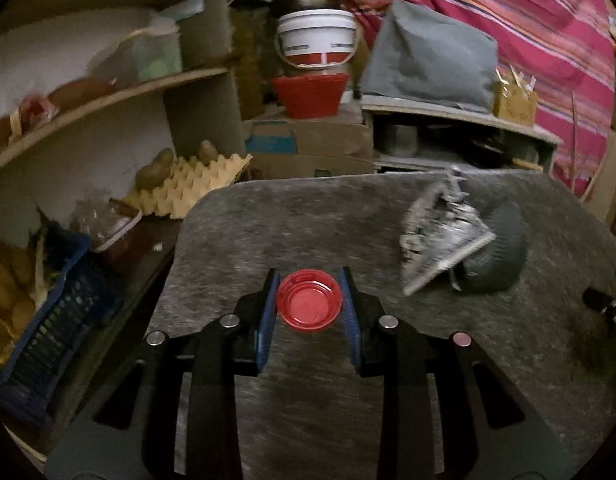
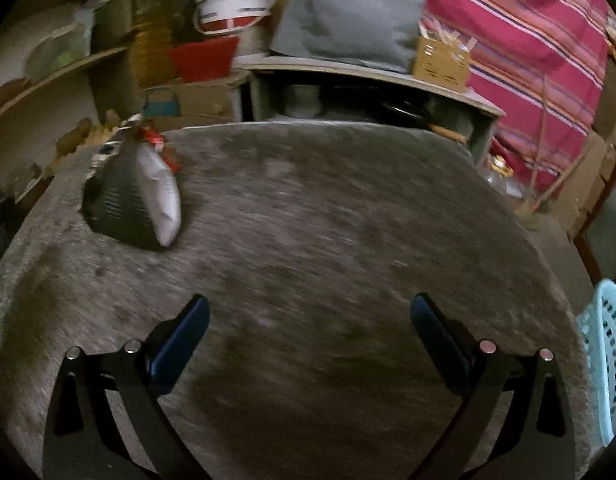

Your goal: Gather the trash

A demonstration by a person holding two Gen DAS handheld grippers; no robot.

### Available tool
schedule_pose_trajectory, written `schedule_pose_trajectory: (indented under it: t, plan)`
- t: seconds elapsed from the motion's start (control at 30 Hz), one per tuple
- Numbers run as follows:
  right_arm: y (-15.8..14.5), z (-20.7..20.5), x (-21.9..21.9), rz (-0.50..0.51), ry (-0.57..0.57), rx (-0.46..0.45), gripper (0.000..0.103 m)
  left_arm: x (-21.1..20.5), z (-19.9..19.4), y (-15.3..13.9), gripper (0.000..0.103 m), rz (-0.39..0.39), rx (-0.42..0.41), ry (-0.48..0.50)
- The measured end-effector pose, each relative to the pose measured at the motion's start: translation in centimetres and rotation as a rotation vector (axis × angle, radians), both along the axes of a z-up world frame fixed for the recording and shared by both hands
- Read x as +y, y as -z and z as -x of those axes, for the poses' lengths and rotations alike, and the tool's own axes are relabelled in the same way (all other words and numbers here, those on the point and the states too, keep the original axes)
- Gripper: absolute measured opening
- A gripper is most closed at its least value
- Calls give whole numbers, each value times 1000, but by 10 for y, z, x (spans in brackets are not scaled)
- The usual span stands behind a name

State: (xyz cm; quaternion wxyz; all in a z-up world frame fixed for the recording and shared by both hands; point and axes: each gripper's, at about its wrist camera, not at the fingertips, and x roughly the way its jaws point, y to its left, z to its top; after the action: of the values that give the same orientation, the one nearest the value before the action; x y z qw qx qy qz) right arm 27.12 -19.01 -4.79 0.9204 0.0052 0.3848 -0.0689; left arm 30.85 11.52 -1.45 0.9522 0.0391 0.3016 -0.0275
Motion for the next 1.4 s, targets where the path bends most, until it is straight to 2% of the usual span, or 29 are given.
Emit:
schedule_pose_trajectory:
  t: [0.17, 0.43, 0.7, 0.8, 0.87, 0.93, 1.03, 1.17, 1.23, 1.37, 1.4]
  plan:
    - [-4, -24, 46, 13, -58, 9, 98, 27, -15, 10, 29, -4, 14, -42]
    - [-11, -54, 100, 37, -84, 20, 98, 45, -25, 9, 29, 71, 27, -57]
    - [-13, -80, 117, 63, -64, 31, 98, 39, -24, 6, 29, 74, 27, -42]
    - [-12, -87, 116, 34, -83, 32, 97, 36, -23, 6, 29, 66, 26, -36]
    - [-13, -87, 117, 52, -106, 22, 88, 33, -22, 5, 29, 63, 26, -30]
    - [-16, -86, 119, 41, -146, 21, 66, 28, -20, 3, 29, 59, 27, -25]
    - [-21, -83, 116, 18, -165, 23, 45, 21, -18, -1, 29, 55, 26, -19]
    - [-23, -79, 101, -17, -176, 28, 30, 11, -12, -8, 29, 45, 13, -6]
    - [-22, -76, 88, -44, -165, 38, 17, 5, -9, -10, 29, 37, 8, 3]
    - [-20, -70, 62, -124, -167, 43, 21, -3, -7, -10, 29, 34, 9, 11]
    - [-20, -68, 59, -125, -161, 44, 40, -3, -6, -10, 29, 34, 10, 11]
